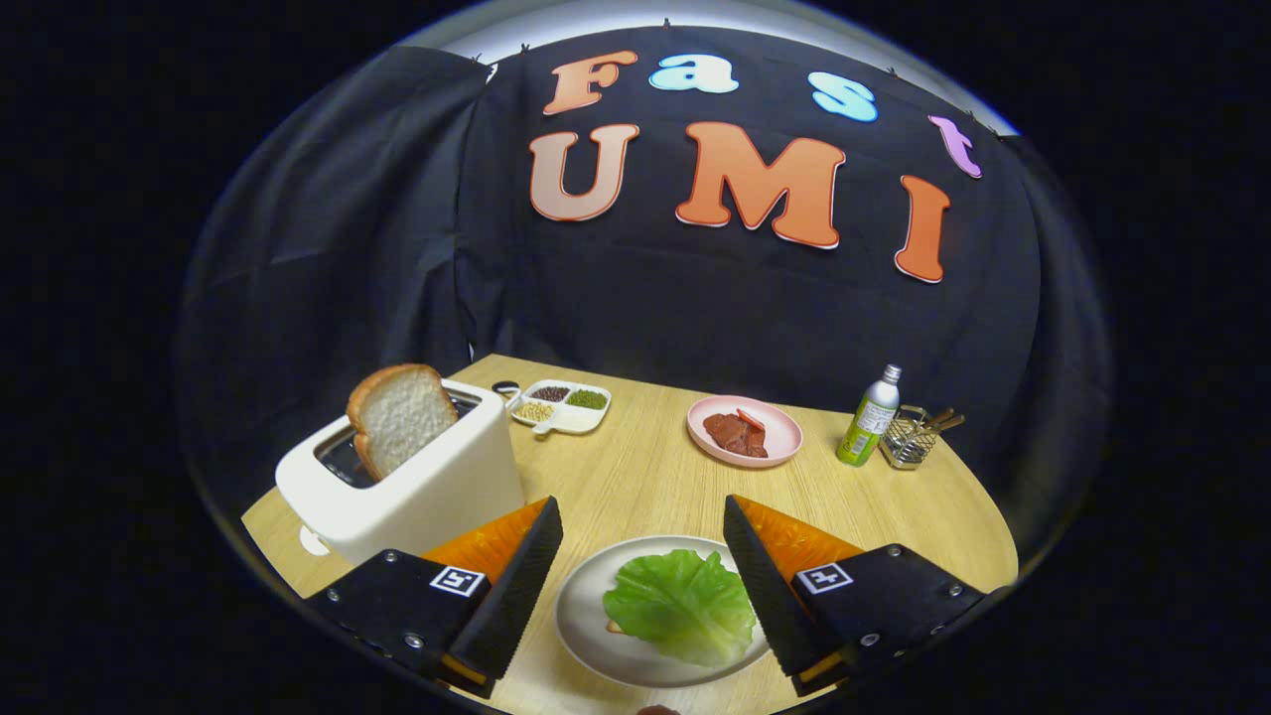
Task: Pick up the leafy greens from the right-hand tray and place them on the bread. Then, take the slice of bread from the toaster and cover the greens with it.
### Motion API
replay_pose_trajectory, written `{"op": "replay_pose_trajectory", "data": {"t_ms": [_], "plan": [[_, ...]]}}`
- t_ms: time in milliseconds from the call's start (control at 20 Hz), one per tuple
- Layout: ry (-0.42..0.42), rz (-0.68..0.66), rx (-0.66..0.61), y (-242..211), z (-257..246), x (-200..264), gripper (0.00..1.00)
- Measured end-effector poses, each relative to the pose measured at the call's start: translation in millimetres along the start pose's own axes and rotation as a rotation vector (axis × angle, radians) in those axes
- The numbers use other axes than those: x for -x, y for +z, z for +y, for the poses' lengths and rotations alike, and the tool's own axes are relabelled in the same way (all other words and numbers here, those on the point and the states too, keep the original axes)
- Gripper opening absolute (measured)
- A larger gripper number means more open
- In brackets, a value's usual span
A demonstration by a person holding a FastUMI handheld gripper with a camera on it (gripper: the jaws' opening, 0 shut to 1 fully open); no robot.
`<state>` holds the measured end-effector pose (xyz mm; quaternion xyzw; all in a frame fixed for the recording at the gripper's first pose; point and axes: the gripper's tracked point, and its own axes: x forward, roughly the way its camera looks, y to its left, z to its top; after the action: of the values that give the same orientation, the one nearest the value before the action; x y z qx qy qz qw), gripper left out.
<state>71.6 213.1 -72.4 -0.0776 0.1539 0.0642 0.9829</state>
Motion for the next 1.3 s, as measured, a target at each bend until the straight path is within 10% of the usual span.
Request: {"op": "replay_pose_trajectory", "data": {"t_ms": [1050, 1300], "plan": [[0.115, -0.011, 0.01, 33.0, 151.3, -34.9, 0.97], [0.109, 0.033, -0.034, 20.9, 149.8, -46.5, 0.75]]}}
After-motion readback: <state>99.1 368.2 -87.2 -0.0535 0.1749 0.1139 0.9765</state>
